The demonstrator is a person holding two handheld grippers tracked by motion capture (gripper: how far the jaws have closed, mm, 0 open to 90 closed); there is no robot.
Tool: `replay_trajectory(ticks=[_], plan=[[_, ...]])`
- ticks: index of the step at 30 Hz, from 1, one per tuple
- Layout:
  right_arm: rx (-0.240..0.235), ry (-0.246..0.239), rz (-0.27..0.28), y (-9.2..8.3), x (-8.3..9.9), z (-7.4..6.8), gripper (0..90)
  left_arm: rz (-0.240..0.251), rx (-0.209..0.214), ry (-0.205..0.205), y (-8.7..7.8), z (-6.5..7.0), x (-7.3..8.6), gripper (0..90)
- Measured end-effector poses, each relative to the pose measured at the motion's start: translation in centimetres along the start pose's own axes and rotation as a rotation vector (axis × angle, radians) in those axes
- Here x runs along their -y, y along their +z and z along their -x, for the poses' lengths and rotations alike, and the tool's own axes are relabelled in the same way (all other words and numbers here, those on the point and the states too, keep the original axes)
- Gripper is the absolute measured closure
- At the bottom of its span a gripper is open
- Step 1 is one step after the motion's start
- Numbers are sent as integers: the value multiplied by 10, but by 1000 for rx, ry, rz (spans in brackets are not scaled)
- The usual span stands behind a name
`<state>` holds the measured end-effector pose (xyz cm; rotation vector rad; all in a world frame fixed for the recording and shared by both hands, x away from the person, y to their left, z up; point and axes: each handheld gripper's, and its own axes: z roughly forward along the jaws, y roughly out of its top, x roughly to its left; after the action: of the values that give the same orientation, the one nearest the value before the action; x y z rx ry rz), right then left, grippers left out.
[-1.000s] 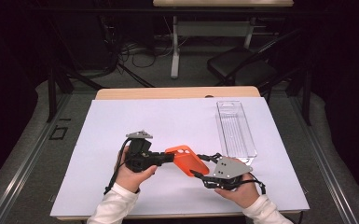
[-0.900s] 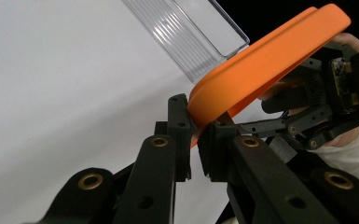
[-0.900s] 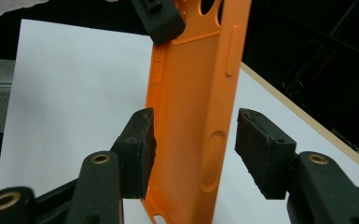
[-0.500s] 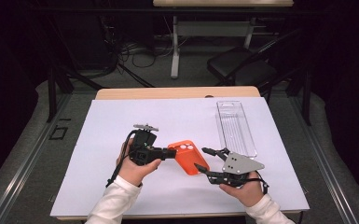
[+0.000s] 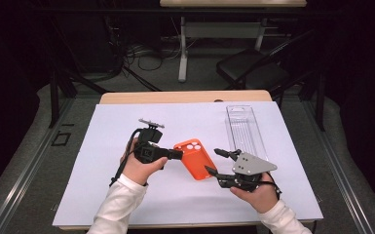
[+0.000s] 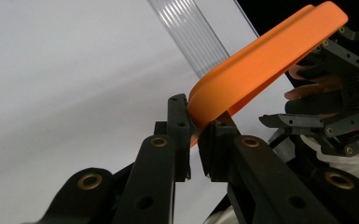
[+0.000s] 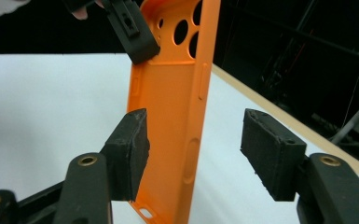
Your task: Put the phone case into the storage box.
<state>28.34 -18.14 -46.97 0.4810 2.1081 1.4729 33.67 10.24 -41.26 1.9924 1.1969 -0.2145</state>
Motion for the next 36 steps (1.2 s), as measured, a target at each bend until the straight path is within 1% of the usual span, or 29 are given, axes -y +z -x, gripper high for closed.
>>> replay_trajectory(ticks=[4, 6, 9, 11, 13, 22, 27, 30, 33, 36], plan=[[-12, -7, -44, 5, -4, 0, 453, -10, -3, -27, -5, -6, 2, 833], [-19, -5, -59, 7, -7, 0, 466, -7, -12, -43, -7, -9, 3, 833], [-27, -4, -78, 10, -11, 0, 487, -12, -25, -52, -10, -12, 5, 833], [-29, -1, -94, 13, -14, 0, 492, -20, -25, -57, -9, -13, 6, 833], [-29, -1, -113, 15, -16, 0, 505, -35, -33, -55, -8, -14, 6, 833], [-53, 4, -195, 25, -19, 1, 501, -97, -60, -48, -1, -15, 9, 833], [-66, 13, -218, 29, -23, 1, 485, -107, -63, -50, 0, -15, 10, 833], [-71, 8, -231, 31, -25, 1, 483, -112, -62, -46, 0, -14, 10, 832], [-74, 1, -242, 32, -29, 1, 485, -111, -66, -52, 2, -13, 11, 832], [-69, -13, -248, 35, -34, 1, 497, -115, -68, -43, 3, -13, 11, 833]])
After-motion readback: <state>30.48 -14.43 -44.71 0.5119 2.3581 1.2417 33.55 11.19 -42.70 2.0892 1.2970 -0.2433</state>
